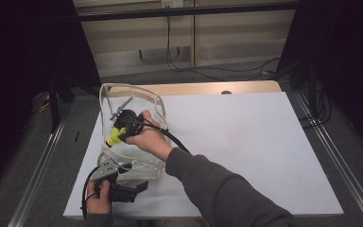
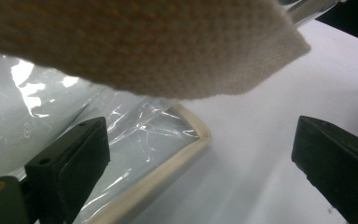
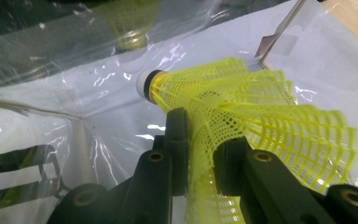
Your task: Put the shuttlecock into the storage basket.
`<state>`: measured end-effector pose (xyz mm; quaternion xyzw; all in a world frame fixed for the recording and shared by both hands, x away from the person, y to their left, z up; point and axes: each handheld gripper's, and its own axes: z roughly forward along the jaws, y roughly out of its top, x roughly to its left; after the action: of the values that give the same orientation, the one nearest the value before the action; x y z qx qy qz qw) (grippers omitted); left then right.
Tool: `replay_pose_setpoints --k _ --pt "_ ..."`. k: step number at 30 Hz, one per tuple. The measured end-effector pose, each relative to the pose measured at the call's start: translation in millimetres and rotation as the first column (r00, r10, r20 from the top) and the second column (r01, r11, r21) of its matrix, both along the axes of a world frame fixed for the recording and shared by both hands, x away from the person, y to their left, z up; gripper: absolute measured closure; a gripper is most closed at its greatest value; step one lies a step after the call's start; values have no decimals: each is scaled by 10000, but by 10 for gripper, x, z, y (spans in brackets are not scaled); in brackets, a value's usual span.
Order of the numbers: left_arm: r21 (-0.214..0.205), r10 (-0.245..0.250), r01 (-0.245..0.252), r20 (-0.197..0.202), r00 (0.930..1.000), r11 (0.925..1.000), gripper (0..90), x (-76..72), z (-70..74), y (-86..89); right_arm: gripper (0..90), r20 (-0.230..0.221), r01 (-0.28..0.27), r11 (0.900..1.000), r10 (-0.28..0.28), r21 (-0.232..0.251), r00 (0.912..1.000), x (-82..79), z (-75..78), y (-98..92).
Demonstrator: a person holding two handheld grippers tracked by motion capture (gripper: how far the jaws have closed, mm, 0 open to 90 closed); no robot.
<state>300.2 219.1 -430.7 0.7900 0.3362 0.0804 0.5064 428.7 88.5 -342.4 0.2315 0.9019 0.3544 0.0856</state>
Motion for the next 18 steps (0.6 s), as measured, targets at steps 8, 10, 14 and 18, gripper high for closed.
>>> replay_pose_setpoints --k 8,10,14,18 --pt "23 -10 10 -19 10000 10000 42 -2 1 2 779 -115 -107 9999 106 -108 9999 -7 -17 7" --pt "27 -15 15 -27 10000 10000 42 -2 1 1 783 -204 -200 9997 198 -123 9996 -8 -33 15" --pt "27 -20 20 -34 10000 10000 42 -3 0 1 831 -312 -426 9987 417 -271 9986 -31 -63 47" --pt "20 3 -3 -25 10000 10000 42 -6 1 5 792 -315 -413 9984 401 -378 9987 -27 -82 52"
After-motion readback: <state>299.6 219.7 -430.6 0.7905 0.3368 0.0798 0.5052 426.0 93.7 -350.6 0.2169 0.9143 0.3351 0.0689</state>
